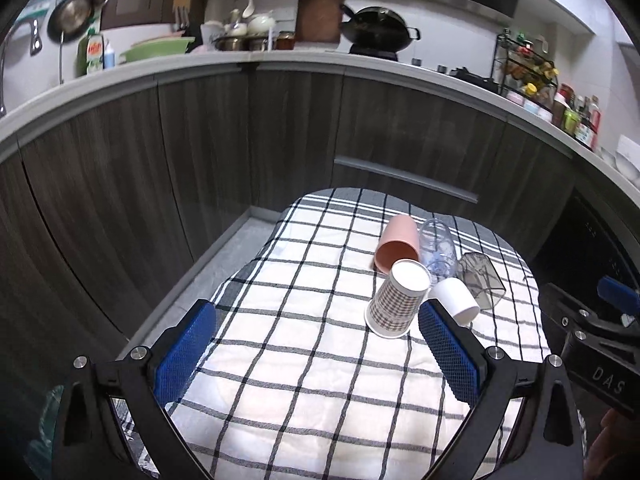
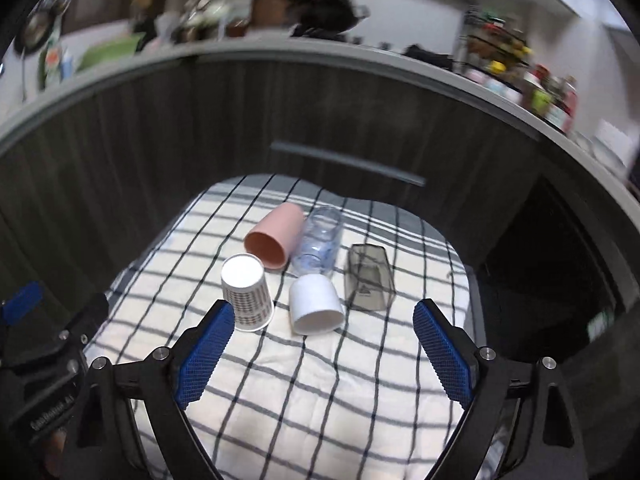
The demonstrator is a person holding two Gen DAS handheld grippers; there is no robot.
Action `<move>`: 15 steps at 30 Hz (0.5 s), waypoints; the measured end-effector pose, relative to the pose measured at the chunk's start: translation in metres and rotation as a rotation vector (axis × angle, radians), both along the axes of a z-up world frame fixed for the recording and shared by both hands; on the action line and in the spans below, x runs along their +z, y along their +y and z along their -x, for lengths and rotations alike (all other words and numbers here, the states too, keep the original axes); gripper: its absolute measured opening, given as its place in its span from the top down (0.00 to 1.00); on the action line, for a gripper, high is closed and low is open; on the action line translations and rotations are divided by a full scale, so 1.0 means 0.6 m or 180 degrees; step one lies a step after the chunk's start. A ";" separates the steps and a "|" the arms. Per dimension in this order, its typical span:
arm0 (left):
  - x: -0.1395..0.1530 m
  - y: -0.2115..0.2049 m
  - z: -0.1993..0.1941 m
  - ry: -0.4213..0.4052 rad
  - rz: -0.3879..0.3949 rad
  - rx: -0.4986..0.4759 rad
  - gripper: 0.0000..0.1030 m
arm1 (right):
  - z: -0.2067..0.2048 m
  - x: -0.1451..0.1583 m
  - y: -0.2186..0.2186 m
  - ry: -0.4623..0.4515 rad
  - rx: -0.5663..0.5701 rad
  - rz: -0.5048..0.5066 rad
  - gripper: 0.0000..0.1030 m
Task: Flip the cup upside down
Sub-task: 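Open the right gripper and pull it back from the cup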
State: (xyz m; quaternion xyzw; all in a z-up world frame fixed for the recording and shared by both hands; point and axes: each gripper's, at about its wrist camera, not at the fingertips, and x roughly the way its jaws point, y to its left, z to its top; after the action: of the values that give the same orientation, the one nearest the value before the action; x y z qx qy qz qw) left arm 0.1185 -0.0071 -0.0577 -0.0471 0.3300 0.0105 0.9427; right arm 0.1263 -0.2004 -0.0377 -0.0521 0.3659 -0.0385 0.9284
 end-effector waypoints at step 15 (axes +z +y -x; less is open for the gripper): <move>0.000 -0.041 0.044 -0.0128 -0.0204 -0.0283 0.00 | 0.109 -0.012 -0.067 -0.0546 -0.0607 -0.0291 0.09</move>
State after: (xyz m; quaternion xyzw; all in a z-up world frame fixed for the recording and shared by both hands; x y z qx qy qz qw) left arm 0.0922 -0.0320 -0.0574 -0.0023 0.3123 -0.0218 0.9497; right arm 0.0606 -0.2403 -0.0451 0.0287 0.2899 -0.1143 0.9498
